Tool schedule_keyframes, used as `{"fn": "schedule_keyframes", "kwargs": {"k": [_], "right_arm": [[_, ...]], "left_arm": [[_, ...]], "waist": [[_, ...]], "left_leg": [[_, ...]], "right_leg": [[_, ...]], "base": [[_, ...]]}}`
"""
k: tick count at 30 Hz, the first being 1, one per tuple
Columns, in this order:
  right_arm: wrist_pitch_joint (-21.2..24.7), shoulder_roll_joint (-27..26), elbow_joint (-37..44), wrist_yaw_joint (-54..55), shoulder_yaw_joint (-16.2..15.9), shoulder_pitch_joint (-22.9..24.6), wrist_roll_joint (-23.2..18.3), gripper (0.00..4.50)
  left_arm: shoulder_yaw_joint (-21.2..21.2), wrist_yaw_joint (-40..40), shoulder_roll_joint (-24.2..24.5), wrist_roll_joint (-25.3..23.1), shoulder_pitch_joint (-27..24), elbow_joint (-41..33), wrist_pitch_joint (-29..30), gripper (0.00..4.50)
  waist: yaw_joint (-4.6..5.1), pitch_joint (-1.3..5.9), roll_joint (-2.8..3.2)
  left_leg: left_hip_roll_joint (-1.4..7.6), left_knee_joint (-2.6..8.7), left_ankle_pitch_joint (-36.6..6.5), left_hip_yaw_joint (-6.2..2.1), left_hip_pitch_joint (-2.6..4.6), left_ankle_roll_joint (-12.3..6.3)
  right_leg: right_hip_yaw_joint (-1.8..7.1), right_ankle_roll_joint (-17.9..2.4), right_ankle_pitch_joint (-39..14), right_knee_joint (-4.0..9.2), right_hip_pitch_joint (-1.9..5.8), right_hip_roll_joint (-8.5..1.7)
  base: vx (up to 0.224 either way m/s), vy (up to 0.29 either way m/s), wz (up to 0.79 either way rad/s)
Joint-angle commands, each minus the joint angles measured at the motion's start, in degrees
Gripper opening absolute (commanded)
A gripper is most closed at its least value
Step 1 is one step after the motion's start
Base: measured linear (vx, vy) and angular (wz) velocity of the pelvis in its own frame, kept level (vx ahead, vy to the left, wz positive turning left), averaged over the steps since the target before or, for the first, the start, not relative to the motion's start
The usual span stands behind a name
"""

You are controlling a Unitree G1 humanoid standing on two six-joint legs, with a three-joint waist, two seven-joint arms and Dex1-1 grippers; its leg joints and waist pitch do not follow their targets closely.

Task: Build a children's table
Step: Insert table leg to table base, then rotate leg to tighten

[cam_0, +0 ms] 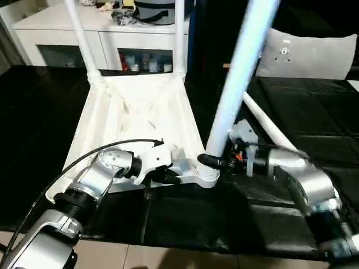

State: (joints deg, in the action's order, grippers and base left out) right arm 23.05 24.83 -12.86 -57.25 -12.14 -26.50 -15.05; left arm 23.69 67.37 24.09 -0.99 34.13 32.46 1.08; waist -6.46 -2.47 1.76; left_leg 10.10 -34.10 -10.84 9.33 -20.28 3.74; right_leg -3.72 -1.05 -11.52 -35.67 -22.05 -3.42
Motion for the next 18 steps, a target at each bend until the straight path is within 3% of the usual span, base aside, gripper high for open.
{"fn": "schedule_keyframes", "kwargs": {"k": [1, 3, 8, 11, 15, 18], "right_arm": [[2.3, 1.0, -4.8, -1.9, -4.1, 1.2, 3.1, 1.87], [1.9, 1.2, -5.1, -2.2, -4.7, 0.9, 3.6, 1.87], [2.2, 0.8, -4.4, -2.4, -5.6, 0.6, 3.9, 1.87], [2.8, 0.7, -3.7, -2.4, -5.4, 0.8, 3.6, 1.87], [4.7, 0.0, -0.7, 0.2, -4.0, 3.1, 2.3, 1.87], [7.5, -3.3, 1.1, 11.2, -0.6, 5.6, 4.1, 1.87]], "left_arm": [[-0.1, 0.5, 1.8, -1.8, 2.4, 0.9, -1.0, 0.0], [0.0, 0.7, 1.9, -2.0, 2.6, 1.1, -1.1, 0.0], [-0.1, 0.5, 1.9, -2.2, 2.9, 0.9, -0.1, 0.0], [-0.5, 0.1, 1.7, -1.8, 2.5, 0.4, 0.8, 0.0], [-1.5, -0.8, 1.2, -0.9, 0.9, -1.5, 4.2, 0.0], [-2.7, -4.1, 0.1, 0.2, -1.7, -6.2, 11.0, 0.0]], "waist": [[-0.07, 2.96, -0.23], [-0.09, 2.88, -0.07], [-0.12, 2.56, -0.34], [-0.12, 2.59, -0.28], [-0.14, 2.7, -0.43], [0.01, 2.51, -0.49]], "left_leg": [[3.1, 4.51, -14.9, -1.08, 0.16, -0.28], [3.03, 4.52, -14.6, -1.08, 0.11, -0.38], [3.06, 4.7, -16.5, -1.14, 0.4, -0.11], [3.16, 4.8, -16.7, -1.21, 0.45, -0.01], [3.21, 4.94, -15.6, -1.16, 0.36, -0.13], [3.29, 5.32, -15.4, -1.09, 0.38, 0.22]], "right_leg": [[3.21, -10.6, -16.2, 5.34, 2.26, -5.28], [3.13, -10.6, -16.7, 5.28, 2.28, -5.3], [3.24, -8.9, -23.2, 5.98, 2.01, -5.5], [3.27, -8.6, -23.5, 6.0, 1.92, -5.49], [3.32, -9.0, -21.1, 5.78, 2.04, -5.45], [3.32, -9.2, -20.2, 5.8, 1.92, -5.39]], "base": [[0.0, 0.0, 0.0], [0.0, 0.0, 0.0], [0.0, 0.0, 0.0], [0.0, 0.0, 0.0], [0.0, 0.0, 0.0], [0.0, 0.0, 0.0]]}}
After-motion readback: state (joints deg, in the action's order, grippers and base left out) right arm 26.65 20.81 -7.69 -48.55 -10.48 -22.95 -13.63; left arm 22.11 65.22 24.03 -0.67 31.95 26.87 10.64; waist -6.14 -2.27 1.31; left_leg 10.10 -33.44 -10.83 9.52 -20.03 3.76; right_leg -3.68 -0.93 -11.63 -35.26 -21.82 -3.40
